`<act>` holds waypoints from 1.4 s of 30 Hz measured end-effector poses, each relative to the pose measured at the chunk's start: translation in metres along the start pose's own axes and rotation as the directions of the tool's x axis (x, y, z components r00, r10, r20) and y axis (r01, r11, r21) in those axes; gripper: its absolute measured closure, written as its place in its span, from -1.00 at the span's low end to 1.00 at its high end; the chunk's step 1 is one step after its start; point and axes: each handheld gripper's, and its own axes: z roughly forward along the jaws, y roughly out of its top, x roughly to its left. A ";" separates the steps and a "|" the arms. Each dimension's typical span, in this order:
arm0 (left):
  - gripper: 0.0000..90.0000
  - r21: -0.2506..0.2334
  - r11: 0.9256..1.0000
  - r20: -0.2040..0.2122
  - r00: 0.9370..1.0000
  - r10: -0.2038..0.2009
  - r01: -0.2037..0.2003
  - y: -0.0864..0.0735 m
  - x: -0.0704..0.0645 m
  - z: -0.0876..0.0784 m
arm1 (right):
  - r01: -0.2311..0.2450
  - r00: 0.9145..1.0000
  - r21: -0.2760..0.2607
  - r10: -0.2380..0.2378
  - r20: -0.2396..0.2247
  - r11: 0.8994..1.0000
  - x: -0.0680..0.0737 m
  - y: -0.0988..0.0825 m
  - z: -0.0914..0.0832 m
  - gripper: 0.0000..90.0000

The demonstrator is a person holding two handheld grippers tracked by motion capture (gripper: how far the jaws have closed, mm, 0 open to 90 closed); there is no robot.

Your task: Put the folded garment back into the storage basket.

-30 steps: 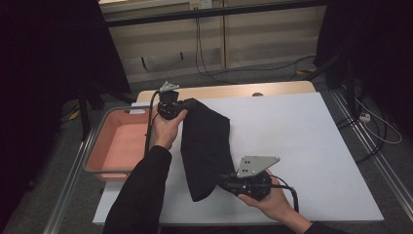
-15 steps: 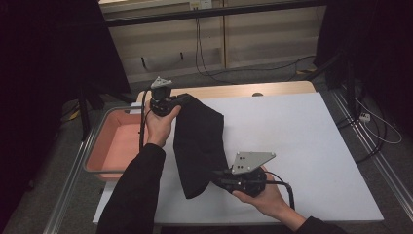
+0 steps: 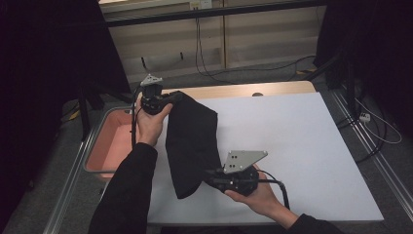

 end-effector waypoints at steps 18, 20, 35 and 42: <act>0.81 -0.029 1.000 -0.015 1.000 0.003 -0.004 0.005 0.015 -0.019 | 0.018 1.000 -0.043 -0.019 -0.022 0.999 0.002 0.018 0.015 0.84; 0.81 -0.028 1.000 -0.021 1.000 0.012 -0.013 0.007 0.017 -0.021 | 0.018 1.000 -0.046 -0.019 -0.022 0.999 0.002 0.019 0.016 0.84; 0.81 -0.049 0.999 -0.047 0.999 0.006 -0.008 0.013 0.034 -0.038 | 0.028 0.999 -0.070 -0.031 -0.041 0.997 0.002 0.035 0.033 0.84; 0.81 -0.060 0.998 -0.048 0.999 0.027 -0.030 0.019 0.033 -0.042 | 0.025 0.998 -0.076 -0.030 -0.053 0.997 0.005 0.037 0.040 0.84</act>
